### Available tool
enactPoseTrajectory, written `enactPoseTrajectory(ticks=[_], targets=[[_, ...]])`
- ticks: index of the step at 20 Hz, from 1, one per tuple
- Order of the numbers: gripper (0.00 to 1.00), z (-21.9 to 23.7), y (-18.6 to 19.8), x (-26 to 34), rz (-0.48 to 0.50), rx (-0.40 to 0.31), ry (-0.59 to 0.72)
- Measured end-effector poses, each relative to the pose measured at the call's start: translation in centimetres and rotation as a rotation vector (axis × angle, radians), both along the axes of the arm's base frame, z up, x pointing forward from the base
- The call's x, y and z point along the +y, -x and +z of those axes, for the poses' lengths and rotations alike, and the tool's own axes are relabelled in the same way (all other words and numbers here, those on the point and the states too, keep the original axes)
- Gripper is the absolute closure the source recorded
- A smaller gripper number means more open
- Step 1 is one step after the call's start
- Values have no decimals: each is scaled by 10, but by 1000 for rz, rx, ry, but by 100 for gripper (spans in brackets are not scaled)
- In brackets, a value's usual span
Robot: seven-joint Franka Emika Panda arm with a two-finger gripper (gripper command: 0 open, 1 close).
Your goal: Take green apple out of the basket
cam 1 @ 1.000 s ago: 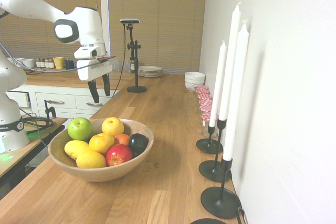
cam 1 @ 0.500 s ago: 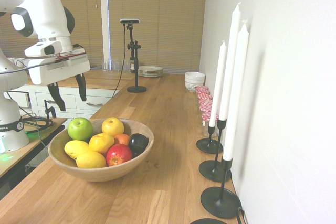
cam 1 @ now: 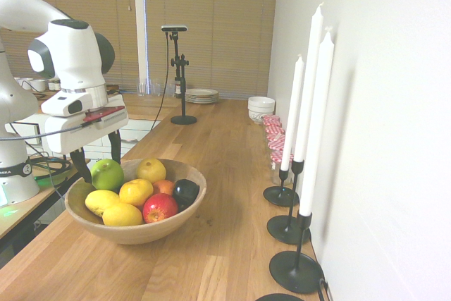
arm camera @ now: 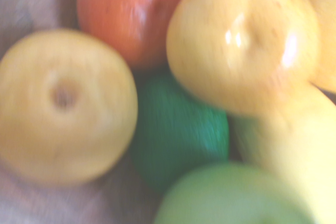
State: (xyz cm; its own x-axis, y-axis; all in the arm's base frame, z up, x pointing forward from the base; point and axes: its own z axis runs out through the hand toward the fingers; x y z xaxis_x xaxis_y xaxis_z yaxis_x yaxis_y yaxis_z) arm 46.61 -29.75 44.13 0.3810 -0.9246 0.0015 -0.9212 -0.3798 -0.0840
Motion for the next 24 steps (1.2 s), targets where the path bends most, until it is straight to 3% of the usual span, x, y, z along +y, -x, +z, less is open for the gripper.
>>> enactPoseTrajectory(ticks=[24], targets=[[100,15,-26,9,48,-32,25]])
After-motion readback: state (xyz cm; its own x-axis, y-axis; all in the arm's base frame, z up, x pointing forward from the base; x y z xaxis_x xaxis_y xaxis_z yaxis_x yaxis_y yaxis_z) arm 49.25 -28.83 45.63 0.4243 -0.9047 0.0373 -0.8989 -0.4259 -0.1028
